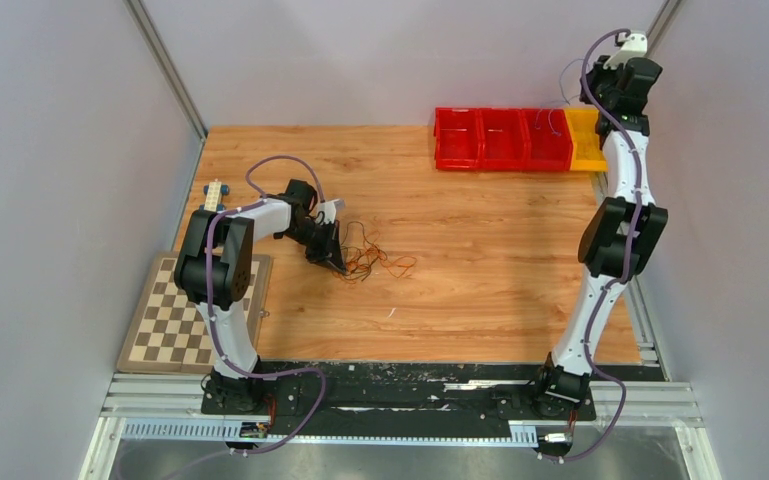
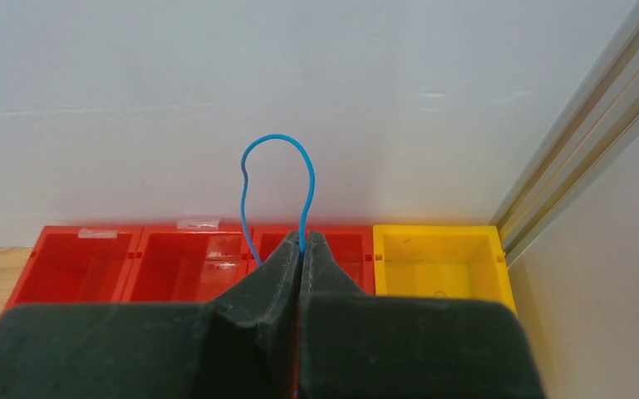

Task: Untangle the cables

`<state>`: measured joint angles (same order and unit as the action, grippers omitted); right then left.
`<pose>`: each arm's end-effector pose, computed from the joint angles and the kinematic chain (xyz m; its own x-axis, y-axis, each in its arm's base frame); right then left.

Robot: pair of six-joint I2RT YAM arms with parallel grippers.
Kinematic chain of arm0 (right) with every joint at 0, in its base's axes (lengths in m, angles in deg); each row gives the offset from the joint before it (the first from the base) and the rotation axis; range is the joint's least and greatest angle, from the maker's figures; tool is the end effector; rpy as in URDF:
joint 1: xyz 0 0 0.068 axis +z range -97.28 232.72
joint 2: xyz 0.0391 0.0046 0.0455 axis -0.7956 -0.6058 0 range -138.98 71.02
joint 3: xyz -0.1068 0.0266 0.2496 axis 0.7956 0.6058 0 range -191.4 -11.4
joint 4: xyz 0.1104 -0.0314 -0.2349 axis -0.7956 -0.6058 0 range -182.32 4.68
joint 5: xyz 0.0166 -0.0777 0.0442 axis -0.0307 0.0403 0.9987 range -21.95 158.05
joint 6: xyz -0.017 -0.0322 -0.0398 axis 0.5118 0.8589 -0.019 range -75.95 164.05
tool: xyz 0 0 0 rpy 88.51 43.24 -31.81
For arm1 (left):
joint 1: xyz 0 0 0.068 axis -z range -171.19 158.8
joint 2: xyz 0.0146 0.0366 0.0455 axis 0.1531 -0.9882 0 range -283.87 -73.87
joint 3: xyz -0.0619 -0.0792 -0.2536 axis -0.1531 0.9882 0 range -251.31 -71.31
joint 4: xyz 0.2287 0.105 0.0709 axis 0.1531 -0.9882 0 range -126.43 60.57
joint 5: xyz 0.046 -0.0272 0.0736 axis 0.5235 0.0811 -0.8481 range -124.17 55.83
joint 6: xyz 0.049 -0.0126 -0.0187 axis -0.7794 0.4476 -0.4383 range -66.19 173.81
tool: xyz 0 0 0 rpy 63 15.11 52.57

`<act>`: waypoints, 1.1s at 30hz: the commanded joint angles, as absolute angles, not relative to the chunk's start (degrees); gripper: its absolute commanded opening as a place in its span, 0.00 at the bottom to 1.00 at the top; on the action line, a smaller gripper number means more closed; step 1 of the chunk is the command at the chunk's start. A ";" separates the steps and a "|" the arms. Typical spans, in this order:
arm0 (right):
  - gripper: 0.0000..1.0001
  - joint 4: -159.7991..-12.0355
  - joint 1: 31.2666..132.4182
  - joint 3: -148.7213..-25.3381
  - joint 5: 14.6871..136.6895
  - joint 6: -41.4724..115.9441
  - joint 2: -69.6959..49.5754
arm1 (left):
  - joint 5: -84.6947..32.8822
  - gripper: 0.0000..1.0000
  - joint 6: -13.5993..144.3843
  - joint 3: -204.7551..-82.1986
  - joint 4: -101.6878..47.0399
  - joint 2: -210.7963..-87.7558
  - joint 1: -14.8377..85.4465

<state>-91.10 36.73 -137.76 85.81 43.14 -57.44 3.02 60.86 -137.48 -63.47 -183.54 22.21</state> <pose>0.5203 -0.1378 0.3564 -0.1321 0.0537 -0.9898 -0.0261 0.9980 0.0576 0.3355 -0.1021 0.1370 -0.9809 0.1333 -0.1416 0.1926 0.7668 -0.6123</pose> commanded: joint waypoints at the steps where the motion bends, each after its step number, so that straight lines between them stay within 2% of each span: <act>1: 0.00 -87.42 37.75 -138.02 82.66 43.73 -60.35 | 3.30 0.00 59.58 -139.48 -64.24 -184.13 22.34; 14: 0.00 -82.99 39.72 -141.76 83.79 45.81 -70.83 | 2.28 0.00 58.04 -140.96 -66.53 -185.81 22.31; 15: 0.02 -83.03 39.84 -141.30 83.58 46.05 -71.14 | 2.34 0.00 57.97 -141.21 -66.83 -185.87 22.33; 18: 0.25 -83.38 39.92 -137.84 82.87 47.62 -69.27 | 2.52 0.00 57.72 -141.57 -67.15 -185.56 22.30; 21: 0.55 -83.85 39.45 -132.86 83.01 49.23 -64.64 | 3.74 0.00 57.73 -141.39 -66.88 -184.94 22.33; 25: 0.81 -89.36 38.26 -128.21 86.82 49.95 -56.85 | 6.66 0.00 57.85 -140.83 -65.88 -184.18 22.79; 29: 0.99 -97.55 38.01 -121.75 92.58 52.16 -46.92 | 12.79 0.00 58.27 -141.35 -63.77 -182.46 26.42; 33: 1.00 -104.40 38.85 -111.58 100.74 56.00 -36.77 | 20.72 0.00 63.46 -141.85 -55.92 -176.35 31.34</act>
<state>-97.53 38.10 -116.95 91.01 51.43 -48.79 10.48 59.88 -139.77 -63.89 -184.74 27.04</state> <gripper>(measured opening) 0.997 0.007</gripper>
